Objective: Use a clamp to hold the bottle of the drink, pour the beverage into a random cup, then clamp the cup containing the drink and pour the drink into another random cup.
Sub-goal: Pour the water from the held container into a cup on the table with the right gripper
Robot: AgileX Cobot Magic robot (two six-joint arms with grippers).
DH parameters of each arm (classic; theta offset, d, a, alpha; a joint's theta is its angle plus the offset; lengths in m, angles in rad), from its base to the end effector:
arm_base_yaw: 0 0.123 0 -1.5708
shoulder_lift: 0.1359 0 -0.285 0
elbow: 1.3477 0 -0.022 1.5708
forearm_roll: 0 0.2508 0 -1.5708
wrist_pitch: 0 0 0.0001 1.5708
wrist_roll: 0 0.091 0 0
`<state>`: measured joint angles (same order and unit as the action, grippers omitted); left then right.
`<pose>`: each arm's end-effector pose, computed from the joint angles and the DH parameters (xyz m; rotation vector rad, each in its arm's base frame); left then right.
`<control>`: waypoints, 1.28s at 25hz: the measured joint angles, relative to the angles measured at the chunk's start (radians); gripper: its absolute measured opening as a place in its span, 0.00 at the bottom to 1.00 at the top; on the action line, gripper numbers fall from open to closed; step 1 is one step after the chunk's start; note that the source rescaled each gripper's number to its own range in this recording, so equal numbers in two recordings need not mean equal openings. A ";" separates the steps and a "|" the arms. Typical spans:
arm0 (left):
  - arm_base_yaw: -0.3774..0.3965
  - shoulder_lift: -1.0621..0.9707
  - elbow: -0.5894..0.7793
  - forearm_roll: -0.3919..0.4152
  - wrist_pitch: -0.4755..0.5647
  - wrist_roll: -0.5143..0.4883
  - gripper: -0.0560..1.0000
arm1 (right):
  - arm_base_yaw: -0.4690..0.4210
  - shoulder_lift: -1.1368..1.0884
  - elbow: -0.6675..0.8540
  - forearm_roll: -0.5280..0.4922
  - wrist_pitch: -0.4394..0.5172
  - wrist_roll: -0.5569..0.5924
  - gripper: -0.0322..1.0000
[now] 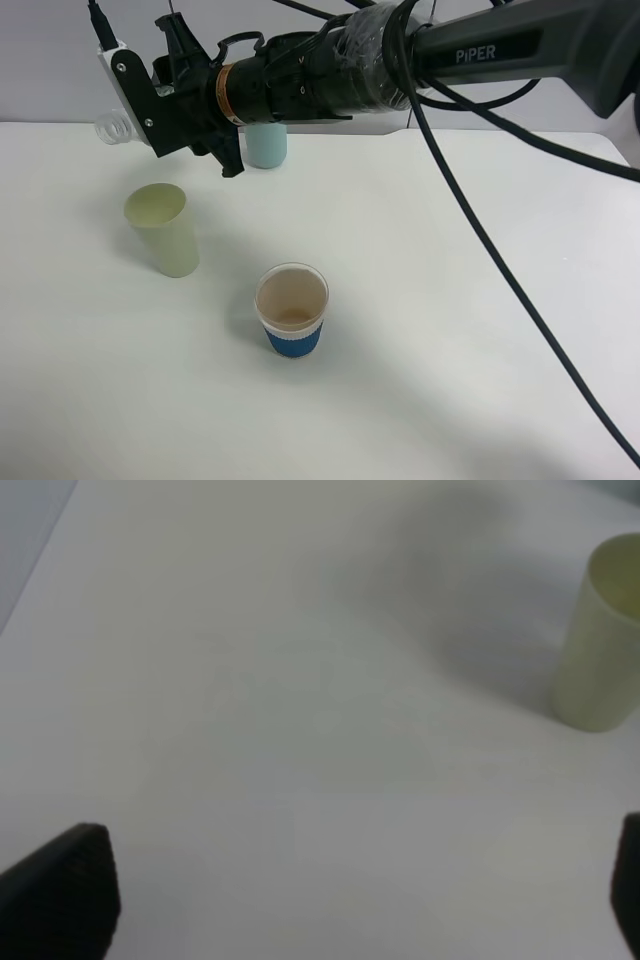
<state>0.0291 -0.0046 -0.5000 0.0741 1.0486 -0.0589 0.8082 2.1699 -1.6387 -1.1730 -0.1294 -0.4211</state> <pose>-0.0053 0.0057 0.2784 -0.0922 2.0240 0.0696 0.3449 0.3765 0.2119 -1.8748 0.6449 -0.3952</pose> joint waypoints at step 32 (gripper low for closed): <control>0.000 0.000 0.000 0.000 0.000 0.000 1.00 | 0.033 0.000 0.000 -0.062 0.113 -0.139 0.03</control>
<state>0.0291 -0.0046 -0.5000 0.0741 1.0486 -0.0589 0.8413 2.1699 -1.6387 -1.2351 -0.0159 -0.5602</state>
